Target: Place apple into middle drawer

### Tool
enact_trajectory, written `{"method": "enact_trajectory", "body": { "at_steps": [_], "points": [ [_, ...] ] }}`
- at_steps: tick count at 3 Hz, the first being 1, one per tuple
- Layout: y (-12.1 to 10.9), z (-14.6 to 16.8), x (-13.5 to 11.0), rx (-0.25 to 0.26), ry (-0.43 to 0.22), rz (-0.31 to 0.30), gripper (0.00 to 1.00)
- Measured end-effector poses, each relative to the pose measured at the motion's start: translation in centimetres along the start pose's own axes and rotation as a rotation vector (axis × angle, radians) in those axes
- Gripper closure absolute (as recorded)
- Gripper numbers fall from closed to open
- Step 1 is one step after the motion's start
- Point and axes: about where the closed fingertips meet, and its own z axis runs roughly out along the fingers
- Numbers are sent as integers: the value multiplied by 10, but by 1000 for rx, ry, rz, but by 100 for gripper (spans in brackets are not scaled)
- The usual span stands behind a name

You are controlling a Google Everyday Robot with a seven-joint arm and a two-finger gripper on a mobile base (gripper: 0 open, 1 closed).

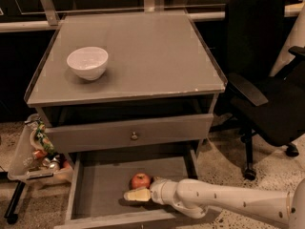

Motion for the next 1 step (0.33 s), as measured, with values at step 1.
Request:
{"method": "enact_trajectory", "body": {
  "at_steps": [1],
  "points": [
    [0,0,0,0,0,0,0]
  ]
}}
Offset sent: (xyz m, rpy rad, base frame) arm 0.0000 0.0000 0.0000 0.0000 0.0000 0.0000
